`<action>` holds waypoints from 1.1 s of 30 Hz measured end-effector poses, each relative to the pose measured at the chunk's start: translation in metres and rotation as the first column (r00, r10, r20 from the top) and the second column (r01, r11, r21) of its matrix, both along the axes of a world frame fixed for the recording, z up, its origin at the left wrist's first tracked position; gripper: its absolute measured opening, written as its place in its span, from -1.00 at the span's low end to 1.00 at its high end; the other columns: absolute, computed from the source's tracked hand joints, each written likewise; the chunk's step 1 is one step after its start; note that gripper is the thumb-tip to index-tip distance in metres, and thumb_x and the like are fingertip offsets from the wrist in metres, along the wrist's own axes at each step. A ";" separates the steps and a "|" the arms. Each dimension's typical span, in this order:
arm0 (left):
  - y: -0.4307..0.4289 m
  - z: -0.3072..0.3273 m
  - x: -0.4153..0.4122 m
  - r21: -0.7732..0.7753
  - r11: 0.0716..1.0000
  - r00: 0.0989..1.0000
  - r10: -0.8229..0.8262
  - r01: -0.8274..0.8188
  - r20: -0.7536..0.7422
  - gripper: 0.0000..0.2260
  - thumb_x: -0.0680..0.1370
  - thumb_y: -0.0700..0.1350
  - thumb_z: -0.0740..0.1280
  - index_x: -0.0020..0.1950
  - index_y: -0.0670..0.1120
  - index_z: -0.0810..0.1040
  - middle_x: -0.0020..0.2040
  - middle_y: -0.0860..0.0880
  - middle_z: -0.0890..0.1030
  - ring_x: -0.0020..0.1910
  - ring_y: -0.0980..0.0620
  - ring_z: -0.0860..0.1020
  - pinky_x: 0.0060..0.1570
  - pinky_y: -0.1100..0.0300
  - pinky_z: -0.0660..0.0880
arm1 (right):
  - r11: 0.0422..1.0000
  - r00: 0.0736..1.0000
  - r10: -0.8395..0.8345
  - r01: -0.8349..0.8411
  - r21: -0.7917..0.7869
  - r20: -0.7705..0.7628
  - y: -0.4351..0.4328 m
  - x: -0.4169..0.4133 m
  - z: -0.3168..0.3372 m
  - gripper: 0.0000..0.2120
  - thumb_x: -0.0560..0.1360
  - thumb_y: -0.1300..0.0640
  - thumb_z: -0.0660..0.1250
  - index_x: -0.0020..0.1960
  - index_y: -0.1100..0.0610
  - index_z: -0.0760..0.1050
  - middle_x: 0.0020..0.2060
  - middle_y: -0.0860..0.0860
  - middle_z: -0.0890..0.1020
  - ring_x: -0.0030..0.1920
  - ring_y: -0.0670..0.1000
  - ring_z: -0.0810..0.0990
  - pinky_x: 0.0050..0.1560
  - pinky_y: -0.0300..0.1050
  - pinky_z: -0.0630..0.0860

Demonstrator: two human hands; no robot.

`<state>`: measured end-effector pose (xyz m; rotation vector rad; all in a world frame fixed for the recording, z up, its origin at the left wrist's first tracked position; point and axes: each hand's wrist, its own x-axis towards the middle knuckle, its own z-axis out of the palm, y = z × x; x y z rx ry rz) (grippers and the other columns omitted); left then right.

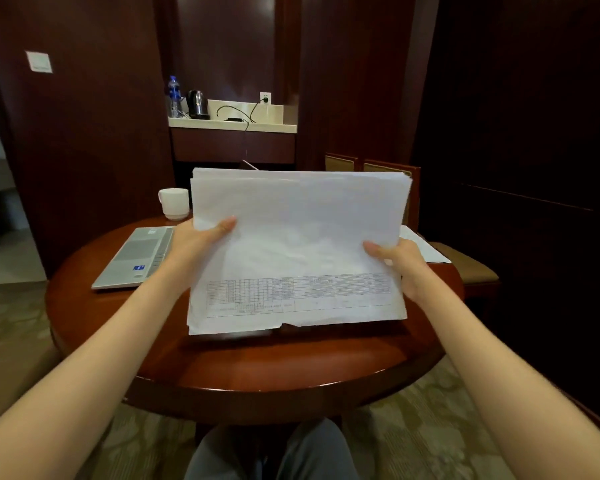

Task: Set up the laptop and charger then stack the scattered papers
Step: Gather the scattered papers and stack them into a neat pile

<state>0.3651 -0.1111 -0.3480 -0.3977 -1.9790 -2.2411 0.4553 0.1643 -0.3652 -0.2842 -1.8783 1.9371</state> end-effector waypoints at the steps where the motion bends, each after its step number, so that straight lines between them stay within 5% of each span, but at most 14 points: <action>1: 0.000 0.002 0.001 -0.014 1.000 0.999 -0.023 0.023 0.046 -0.81 0.47 -0.12 0.40 0.06 -0.12 0.55 -0.10 0.00 0.60 -0.20 0.08 0.58 -0.24 0.22 0.51 | 1.000 0.997 0.028 -0.029 0.010 0.070 0.001 0.002 0.003 -0.43 0.31 0.12 0.52 0.25 0.30 0.45 0.08 0.08 0.61 0.09 0.08 0.58 0.19 0.00 0.48; 3: -0.001 -0.001 0.004 -0.057 0.996 0.982 -0.054 0.065 0.180 -0.89 0.47 -0.11 0.41 -0.05 -0.09 0.54 -0.14 -0.02 0.61 -0.22 0.04 0.59 -0.25 0.16 0.51 | 0.996 0.974 0.034 -0.051 0.070 0.223 0.008 -0.001 0.000 -0.04 0.02 -0.12 0.64 0.31 0.23 0.42 0.23 0.08 0.55 0.28 0.14 0.48 0.35 0.16 0.34; 7: 0.000 -0.020 0.006 -0.209 0.976 0.957 0.006 0.057 0.290 -0.68 0.46 -0.13 0.42 0.15 -0.23 0.51 -0.06 -0.14 0.63 -0.18 -0.05 0.60 -0.11 0.08 0.53 | 0.981 0.889 -0.081 -0.010 0.195 0.451 0.010 -0.003 -0.015 -0.21 0.29 -0.02 0.53 0.38 0.23 0.30 0.32 0.10 0.42 0.30 0.21 0.41 0.34 0.12 0.35; 10: 0.001 -0.031 0.012 -0.447 0.883 0.934 0.027 0.146 0.357 -0.67 0.50 -0.07 0.38 0.16 -0.23 0.46 -0.17 -0.10 0.59 -0.27 0.00 0.53 -0.30 0.17 0.45 | 0.966 0.813 -0.104 -0.056 0.253 0.574 0.012 -0.003 -0.026 -0.25 0.38 0.03 0.48 0.44 0.22 0.22 0.37 0.16 0.35 0.33 0.22 0.36 0.37 0.12 0.32; 16: 0.000 -0.044 0.009 -0.666 0.700 0.918 0.038 0.258 0.396 -0.51 0.51 0.01 0.34 0.32 -0.27 0.37 0.22 -0.21 0.52 -0.09 -0.06 0.51 -0.04 0.10 0.41 | 0.881 0.725 -0.201 -0.160 0.445 0.659 0.015 -0.001 -0.025 -0.26 0.46 0.02 0.40 0.49 0.23 0.14 0.46 0.19 0.22 0.42 0.23 0.24 0.37 0.05 0.25; 20: 0.001 -0.042 0.007 -0.857 0.445 0.955 0.011 0.262 0.297 -0.48 0.55 0.12 0.23 0.37 -0.22 0.35 0.31 -0.17 0.45 0.24 -0.13 0.46 0.15 0.11 0.36 | 0.735 0.671 -0.271 -0.319 0.598 0.690 0.011 0.000 -0.017 -0.39 0.53 0.01 0.31 0.48 0.18 0.18 0.47 0.17 0.20 0.42 0.22 0.23 0.34 0.04 0.27; 23: 0.002 -0.042 0.005 -0.936 0.243 0.964 0.010 0.255 0.265 -0.43 0.54 0.23 0.16 0.34 -0.19 0.39 0.29 -0.13 0.48 0.22 -0.10 0.47 0.13 0.16 0.36 | 0.677 0.632 -0.316 -0.372 0.635 0.708 0.010 0.003 -0.012 -0.44 0.54 0.02 0.29 0.45 0.17 0.21 0.41 0.17 0.28 0.31 0.20 0.34 0.21 -0.01 0.38; 26: 0.004 -0.037 0.006 -0.964 0.059 0.960 0.090 0.261 0.265 -0.29 0.46 0.39 0.09 0.28 -0.18 0.44 0.06 -0.07 0.56 0.02 -0.04 0.56 -0.03 0.21 0.44 | 0.704 0.602 -0.333 -0.354 0.616 0.726 0.013 0.007 -0.010 -0.41 0.48 0.00 0.36 0.41 0.19 0.25 0.22 0.18 0.39 0.03 0.13 0.44 0.01 -0.08 0.44; 28: 0.006 -0.030 0.005 -0.972 -0.132 0.971 0.171 0.193 0.170 -0.19 0.38 0.49 0.05 0.31 -0.13 0.43 0.10 -0.05 0.57 0.04 -0.03 0.56 0.04 0.19 0.44 | 0.696 0.604 -0.357 -0.336 0.635 0.712 0.015 0.005 -0.009 -0.41 0.45 0.01 0.40 0.37 0.21 0.30 0.11 0.15 0.42 -0.06 0.10 0.47 -0.03 -0.11 0.46; 30: 0.011 -0.021 0.004 -0.937 -0.346 0.985 0.171 0.041 -0.020 -0.15 0.35 0.53 0.02 0.37 -0.07 0.37 0.25 -0.05 0.50 0.15 -0.05 0.50 -0.02 0.21 0.38 | 0.641 0.625 -0.399 -0.332 0.692 0.671 0.015 0.000 -0.008 -0.37 0.42 0.02 0.44 0.38 0.22 0.29 0.19 0.16 0.44 0.07 0.14 0.48 0.05 -0.06 0.48; 33: 0.025 -0.006 0.001 -0.896 -0.419 0.975 0.090 -0.147 -0.203 -0.29 0.42 0.45 0.09 0.26 -0.09 0.45 0.03 -0.03 0.50 -0.07 -0.01 0.47 -0.24 0.26 0.34 | 0.564 0.663 -0.422 -0.342 0.752 0.619 0.012 -0.012 -0.003 -0.30 0.39 0.04 0.47 0.40 0.22 0.25 0.32 0.17 0.40 0.27 0.20 0.41 0.14 0.00 0.44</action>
